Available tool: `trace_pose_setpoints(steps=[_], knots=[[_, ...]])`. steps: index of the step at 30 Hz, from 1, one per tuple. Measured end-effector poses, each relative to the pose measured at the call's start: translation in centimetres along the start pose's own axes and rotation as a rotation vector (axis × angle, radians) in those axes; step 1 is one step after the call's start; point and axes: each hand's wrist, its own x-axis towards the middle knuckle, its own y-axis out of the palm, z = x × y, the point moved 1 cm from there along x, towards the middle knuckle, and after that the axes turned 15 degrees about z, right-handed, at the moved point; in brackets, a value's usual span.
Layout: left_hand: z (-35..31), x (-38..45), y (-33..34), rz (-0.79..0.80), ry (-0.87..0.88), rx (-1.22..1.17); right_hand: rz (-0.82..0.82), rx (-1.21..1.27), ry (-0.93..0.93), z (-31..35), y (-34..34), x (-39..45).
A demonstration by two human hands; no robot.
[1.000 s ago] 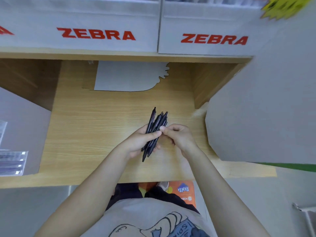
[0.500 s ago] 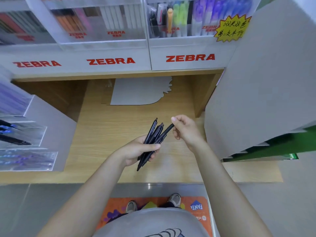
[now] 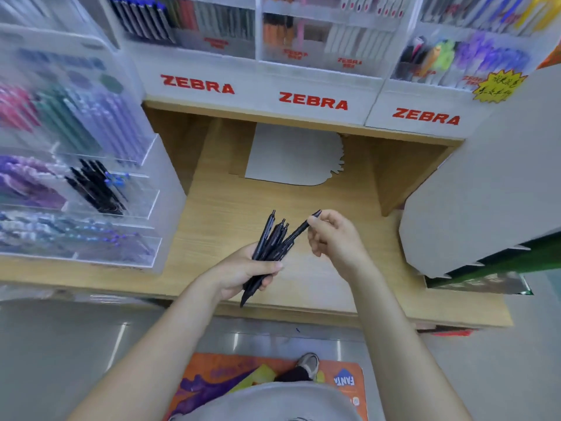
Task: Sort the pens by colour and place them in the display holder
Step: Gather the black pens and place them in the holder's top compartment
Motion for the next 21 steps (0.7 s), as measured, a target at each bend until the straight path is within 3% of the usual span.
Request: trace_pose_setpoints(steps=[3,5,11,15,21], knots=[[1.5,-7.1,-3.5,-0.145,0.083,-0.08,-0.181,0.141,-0.023,0.7,7.3,-0.2],[2.4,-11.9,-5.8,-0.263,0.188,-0.226,-0.179,0.188,-0.019,0.7,13.0,-0.6],[3.1,-25.2,-10.6,-0.511,0.442,-0.454,0.23,0.134,0.058,-1.5,31.9,-2.2],[2.6,-32.0,-13.0,-0.593,0.518,-0.504,0.287,0.046,0.044,-1.1,40.6,-2.4],[1.9,-38.2,-17.9,-0.764,0.631,-0.467,0.412,-0.276,-0.061,0.0,48.9,1.3]])
